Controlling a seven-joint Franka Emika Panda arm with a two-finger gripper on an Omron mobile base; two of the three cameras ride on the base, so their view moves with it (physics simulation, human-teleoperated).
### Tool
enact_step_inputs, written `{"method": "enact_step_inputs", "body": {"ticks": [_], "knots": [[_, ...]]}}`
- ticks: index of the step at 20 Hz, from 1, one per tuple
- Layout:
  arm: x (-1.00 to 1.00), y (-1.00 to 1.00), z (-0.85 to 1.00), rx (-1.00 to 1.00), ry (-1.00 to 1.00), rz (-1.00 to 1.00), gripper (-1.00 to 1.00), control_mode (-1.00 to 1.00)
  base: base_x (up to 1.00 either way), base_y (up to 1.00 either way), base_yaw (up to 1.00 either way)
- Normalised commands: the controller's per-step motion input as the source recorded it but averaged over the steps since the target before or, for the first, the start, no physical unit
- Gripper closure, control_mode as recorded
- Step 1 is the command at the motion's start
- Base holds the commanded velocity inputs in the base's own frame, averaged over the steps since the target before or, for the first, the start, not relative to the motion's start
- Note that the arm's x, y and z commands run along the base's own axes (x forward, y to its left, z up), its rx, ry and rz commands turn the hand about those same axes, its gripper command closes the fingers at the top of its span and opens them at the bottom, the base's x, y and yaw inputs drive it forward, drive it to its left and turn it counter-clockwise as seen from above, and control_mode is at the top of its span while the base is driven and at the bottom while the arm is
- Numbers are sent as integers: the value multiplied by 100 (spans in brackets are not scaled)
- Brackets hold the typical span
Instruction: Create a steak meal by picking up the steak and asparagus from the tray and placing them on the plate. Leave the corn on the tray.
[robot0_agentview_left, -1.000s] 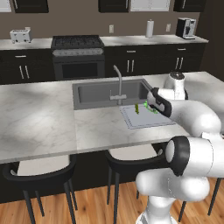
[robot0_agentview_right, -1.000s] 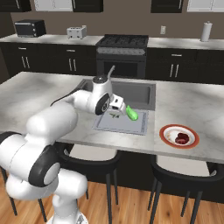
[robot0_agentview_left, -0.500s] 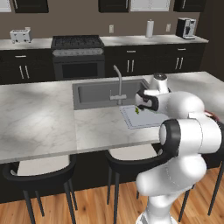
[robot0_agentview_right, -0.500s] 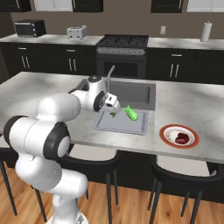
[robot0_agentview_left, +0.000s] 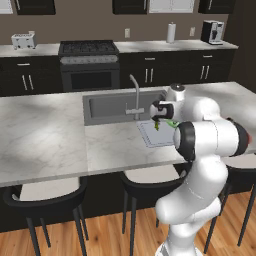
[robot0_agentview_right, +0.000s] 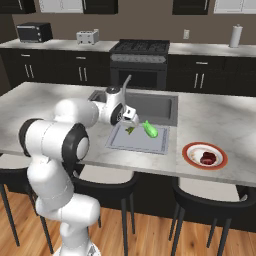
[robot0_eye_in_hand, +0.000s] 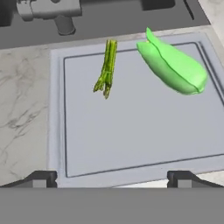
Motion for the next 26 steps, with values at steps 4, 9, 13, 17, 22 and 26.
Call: {"method": "enact_step_inputs", "body": {"ticks": [4,9,13,17,22,26], "knots": [[50,0,-30,4,1,0,-100,-100,0,0,0],[44,0,-34,2,0,0,-100,-100,0,0,0],[36,0,-36,0,0,-1,-100,-100,0,0,0],[36,0,-34,0,0,-2,-100,-100,0,0,0],[40,0,-28,0,1,-1,-100,-100,0,0,0],[50,0,-19,0,3,-1,-100,-100,0,0,0]]}}
